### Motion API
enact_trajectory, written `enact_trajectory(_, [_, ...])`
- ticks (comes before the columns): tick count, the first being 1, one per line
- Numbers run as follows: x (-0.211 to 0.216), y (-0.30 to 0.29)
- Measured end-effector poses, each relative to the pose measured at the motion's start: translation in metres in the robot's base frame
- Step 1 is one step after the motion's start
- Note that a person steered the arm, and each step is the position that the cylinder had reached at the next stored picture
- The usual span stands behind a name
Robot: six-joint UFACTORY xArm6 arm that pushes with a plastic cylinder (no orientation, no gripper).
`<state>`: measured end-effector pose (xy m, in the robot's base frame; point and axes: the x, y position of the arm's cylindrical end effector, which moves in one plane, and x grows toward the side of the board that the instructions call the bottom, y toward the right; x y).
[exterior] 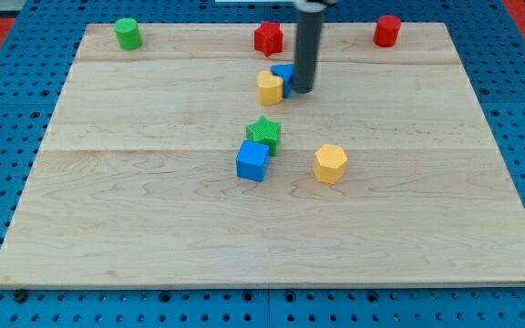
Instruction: Place yellow hexagon parallel to the blue cube
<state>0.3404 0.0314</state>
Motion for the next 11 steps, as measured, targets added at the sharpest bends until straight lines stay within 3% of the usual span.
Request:
enact_trajectory(2, [0.098,0.085])
enact_trajectory(3, [0.139,0.048])
enact_trajectory(5, [0.188,-0.122])
enact_trajectory(6, [0.214,-0.113])
enact_trajectory(7, [0.233,-0.166])
enact_trajectory(8, [0.189,-0.202])
enact_trajectory(9, [0.192,-0.172])
enact_trajectory(11, [0.101,-0.236])
